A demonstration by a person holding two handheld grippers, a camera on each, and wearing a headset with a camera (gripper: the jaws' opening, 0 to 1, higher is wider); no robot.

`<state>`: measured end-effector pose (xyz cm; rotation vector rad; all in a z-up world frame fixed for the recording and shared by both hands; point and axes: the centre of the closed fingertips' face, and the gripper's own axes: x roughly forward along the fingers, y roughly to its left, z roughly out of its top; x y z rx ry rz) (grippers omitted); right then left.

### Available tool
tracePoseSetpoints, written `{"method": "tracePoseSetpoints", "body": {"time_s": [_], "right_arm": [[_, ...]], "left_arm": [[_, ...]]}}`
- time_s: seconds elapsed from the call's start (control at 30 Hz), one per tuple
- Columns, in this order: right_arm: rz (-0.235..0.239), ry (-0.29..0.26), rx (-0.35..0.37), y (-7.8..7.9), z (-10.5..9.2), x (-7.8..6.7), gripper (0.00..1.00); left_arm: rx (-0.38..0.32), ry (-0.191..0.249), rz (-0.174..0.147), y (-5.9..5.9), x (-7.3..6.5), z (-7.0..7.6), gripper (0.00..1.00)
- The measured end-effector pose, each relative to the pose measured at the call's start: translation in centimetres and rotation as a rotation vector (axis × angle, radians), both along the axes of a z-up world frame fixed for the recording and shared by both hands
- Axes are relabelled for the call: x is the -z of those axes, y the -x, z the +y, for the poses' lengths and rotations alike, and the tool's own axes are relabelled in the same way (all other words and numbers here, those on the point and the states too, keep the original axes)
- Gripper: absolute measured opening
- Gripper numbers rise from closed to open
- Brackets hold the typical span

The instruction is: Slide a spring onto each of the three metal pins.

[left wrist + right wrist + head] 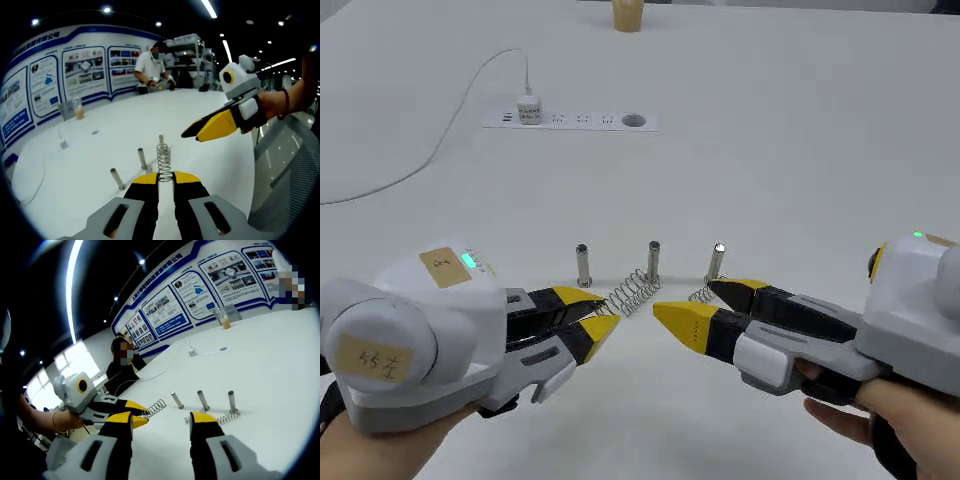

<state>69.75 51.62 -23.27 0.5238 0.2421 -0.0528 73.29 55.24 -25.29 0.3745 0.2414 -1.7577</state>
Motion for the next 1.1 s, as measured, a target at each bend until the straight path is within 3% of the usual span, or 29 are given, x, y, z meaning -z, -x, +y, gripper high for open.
{"method": "tracePoseSetpoints", "body": {"time_s": [0.43, 0.57, 1.1], "right_arm": [[-0.053, -0.083, -0.027, -1.0, 0.9, -1.2, 0.31], [-0.057, -0.123, -0.027, -1.3, 1.1, -1.3, 0.29], [-0.090, -0.254, -0.028, -2.3, 1.6, -1.7, 0.18]], "left_arm": [[0.017, 0.057, -0.001, 1.3, -1.8, 0.3, 0.10], [0.010, 0.070, -0.018, 1.4, -2.2, 0.5, 0.10], [0.011, 0.092, -0.034, 1.8, -2.7, 0.9, 0.10]]}}
